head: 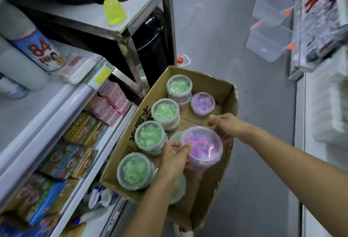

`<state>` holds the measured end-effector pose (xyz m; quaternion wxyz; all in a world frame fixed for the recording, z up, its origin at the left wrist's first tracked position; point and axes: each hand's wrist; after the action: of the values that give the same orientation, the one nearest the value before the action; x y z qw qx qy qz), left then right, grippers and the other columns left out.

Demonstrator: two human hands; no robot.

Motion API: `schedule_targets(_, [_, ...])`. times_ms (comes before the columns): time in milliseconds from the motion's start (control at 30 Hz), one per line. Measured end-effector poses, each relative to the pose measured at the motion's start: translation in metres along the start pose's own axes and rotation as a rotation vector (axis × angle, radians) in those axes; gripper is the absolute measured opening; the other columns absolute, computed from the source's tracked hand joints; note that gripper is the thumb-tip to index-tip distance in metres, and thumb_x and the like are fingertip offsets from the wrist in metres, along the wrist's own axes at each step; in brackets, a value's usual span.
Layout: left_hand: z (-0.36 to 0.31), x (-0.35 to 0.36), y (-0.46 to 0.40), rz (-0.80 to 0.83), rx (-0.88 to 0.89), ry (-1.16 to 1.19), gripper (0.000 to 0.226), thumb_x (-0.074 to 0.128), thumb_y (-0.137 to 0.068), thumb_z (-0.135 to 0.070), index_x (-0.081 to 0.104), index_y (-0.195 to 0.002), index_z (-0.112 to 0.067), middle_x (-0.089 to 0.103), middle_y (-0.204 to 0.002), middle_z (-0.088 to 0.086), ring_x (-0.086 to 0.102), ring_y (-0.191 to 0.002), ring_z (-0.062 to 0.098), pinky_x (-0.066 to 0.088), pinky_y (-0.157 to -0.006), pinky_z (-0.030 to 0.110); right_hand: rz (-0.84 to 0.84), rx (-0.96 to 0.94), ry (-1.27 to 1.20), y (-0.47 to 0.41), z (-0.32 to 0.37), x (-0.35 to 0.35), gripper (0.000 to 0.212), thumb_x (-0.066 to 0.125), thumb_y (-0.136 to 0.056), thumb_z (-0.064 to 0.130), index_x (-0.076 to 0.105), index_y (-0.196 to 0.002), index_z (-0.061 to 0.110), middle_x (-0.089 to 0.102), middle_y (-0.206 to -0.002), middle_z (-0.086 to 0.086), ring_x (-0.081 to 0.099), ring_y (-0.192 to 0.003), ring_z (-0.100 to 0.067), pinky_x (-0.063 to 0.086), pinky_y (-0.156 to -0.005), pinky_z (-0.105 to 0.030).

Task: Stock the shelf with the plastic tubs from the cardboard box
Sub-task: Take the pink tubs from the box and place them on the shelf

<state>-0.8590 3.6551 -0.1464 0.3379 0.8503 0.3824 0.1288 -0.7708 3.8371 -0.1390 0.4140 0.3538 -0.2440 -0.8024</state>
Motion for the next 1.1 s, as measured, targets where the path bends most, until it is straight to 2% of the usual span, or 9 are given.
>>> schedule_targets(267, [-0.05,-0.033,-0.062,-0.026,0.111,0.088,0.028,0.061,-0.092,-0.017,0.051,-0.117,-0.014,0.056,-0.071,0.004,0.058,-0.056,0.008,0.056,-0.054,0.023,-0.187,0.165,-0.409,-0.077,0.011,0.013,0.041,0.047,-0.098,0.032,0.045,-0.133,0.011,0.055,-0.115,-0.021,0.065,-0.095,-0.037,0.057,-0.079,-0.043])
schedule_targets(367, [-0.052,-0.044,-0.088,-0.048,0.135,0.11,0.033,0.061,-0.092,-0.018,0.053,-0.122,-0.011,0.058,-0.073,0.008,0.059,-0.065,0.014,0.061,-0.063,0.03,-0.229,0.23,-0.444,-0.114,0.007,0.017,0.049,0.047,-0.098,0.03,0.031,-0.143,0.017,0.051,-0.108,-0.016,0.063,-0.102,-0.039,0.055,-0.085,-0.048])
schedule_targets(467, [-0.049,-0.054,-0.11,-0.061,0.149,0.138,0.029,0.062,-0.091,-0.018,0.055,-0.118,-0.011,0.062,-0.083,0.01,0.06,-0.07,0.016,0.06,-0.058,0.029,-0.287,0.316,-0.488,-0.151,0.001,0.025,0.047,0.047,-0.098,0.029,0.035,-0.139,0.01,0.051,-0.098,-0.015,0.057,-0.075,-0.031,0.054,-0.069,-0.045])
schedule_targets(600, [-0.041,-0.062,-0.128,-0.046,0.136,0.204,0.026,0.063,-0.09,-0.016,0.055,-0.115,-0.012,0.063,-0.077,0.008,0.058,-0.064,0.013,0.059,-0.056,0.028,-0.364,0.385,-0.625,-0.186,-0.006,0.036,0.039,0.045,-0.099,0.022,0.043,-0.134,0.006,0.055,-0.114,-0.019,0.06,-0.088,-0.032,0.052,-0.069,-0.041])
schedule_targets(733, [-0.043,-0.063,-0.136,-0.036,0.128,0.23,0.024,0.062,-0.09,-0.015,0.055,-0.113,-0.014,0.062,-0.077,0.007,0.058,-0.06,0.01,0.056,-0.054,0.026,-0.45,0.408,-0.626,-0.203,-0.006,0.036,0.037,0.059,-0.091,0.018,0.048,-0.123,0.005,0.062,-0.111,-0.017,0.063,-0.076,-0.028,0.051,-0.04,-0.031])
schedule_targets(867, [-0.049,-0.067,-0.131,-0.034,0.1,0.223,0.025,0.062,-0.091,-0.015,0.054,-0.114,-0.014,0.061,-0.076,0.007,0.06,-0.06,0.011,0.058,-0.056,0.029,-0.529,0.37,-0.649,-0.208,-0.01,0.03,0.044,0.055,-0.09,0.011,0.046,-0.131,0.0,0.056,-0.128,-0.023,0.06,-0.109,-0.032,0.052,-0.091,-0.042])
schedule_targets(933, [-0.05,-0.072,-0.123,-0.051,0.072,0.226,0.023,0.063,-0.09,-0.015,0.054,-0.112,-0.015,0.06,-0.066,0.004,0.059,-0.052,0.008,0.061,-0.063,0.036,-0.548,0.371,-0.705,-0.188,-0.003,0.028,0.031,0.048,-0.093,0.01,0.051,-0.122,0.001,0.06,-0.099,-0.015,0.061,-0.085,-0.026,0.053,-0.077,-0.033])
schedule_targets(1000, [-0.049,-0.079,-0.111,-0.079,0.04,0.229,0.02,0.063,-0.09,-0.016,0.055,-0.108,-0.015,0.058,-0.055,-0.001,0.055,-0.049,0.009,0.06,-0.073,0.042,-0.504,0.355,-0.716,-0.161,0.004,0.023,0.016,0.045,-0.093,0.008,0.058,-0.103,0.006,0.051,-0.072,-0.011,0.046,-0.056,-0.018,0.037,-0.051,-0.026])
schedule_targets(1100, [-0.047,-0.09,-0.079,-0.13,0.011,0.222,0.014,0.064,-0.09,-0.019,0.057,-0.102,-0.018,0.056,-0.047,-0.005,0.053,-0.055,0.013,0.057,-0.08,0.047,-0.384,0.241,-0.659,-0.114,0.017,0.017,0.016,0.044,-0.089,0.007,0.055,-0.078,0.01,0.043,-0.059,-0.006,0.032,-0.046,-0.014,0.026,-0.047,-0.024])
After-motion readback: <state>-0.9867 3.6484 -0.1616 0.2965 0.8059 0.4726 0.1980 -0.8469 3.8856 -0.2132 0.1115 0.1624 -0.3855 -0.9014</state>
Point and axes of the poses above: each hand's wrist, its own y-axis away from the middle knuckle, its own x-axis out of the palm, z = x × y
